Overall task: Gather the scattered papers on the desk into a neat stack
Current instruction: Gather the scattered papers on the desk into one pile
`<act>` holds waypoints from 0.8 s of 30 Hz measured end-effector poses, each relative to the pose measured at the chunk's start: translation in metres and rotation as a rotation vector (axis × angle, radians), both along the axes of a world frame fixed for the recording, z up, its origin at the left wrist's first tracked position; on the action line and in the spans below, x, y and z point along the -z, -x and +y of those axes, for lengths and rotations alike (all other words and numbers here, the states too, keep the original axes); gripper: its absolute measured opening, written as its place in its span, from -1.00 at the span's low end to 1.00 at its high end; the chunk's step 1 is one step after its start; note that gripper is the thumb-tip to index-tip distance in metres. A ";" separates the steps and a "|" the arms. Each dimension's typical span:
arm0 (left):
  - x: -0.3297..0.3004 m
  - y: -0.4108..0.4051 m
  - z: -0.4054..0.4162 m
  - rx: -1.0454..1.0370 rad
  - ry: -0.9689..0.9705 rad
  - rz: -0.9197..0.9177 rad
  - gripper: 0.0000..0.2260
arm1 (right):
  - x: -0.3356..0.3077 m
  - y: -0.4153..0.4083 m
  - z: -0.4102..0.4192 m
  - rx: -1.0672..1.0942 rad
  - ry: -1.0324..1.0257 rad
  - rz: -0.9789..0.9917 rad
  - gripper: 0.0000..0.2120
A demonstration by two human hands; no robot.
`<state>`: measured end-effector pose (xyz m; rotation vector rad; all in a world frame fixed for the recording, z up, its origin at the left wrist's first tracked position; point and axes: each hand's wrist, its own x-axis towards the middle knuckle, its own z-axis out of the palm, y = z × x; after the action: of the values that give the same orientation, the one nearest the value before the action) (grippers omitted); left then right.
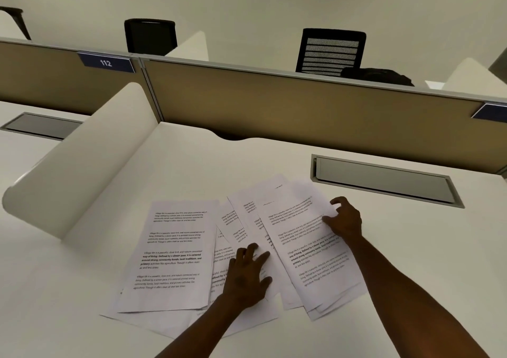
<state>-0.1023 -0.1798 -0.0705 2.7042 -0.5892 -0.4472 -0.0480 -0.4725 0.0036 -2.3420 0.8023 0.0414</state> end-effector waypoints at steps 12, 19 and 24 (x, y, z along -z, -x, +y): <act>-0.011 -0.012 -0.039 -0.181 0.035 -0.024 -0.33 | 0.002 0.063 -0.061 0.126 -0.505 -0.088 -0.65; -0.001 -0.020 -0.025 -0.140 -0.017 0.025 -0.32 | 0.014 0.055 -0.035 0.061 -0.622 -0.065 -0.64; 0.001 -0.013 -0.027 -0.108 -0.004 0.041 -0.36 | 0.028 0.044 -0.010 0.157 -0.335 -0.041 -0.48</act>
<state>-0.0898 -0.2064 -0.0713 2.7080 -0.4286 -0.4743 -0.0919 -0.4821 -0.0245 -1.9558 0.8828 0.0561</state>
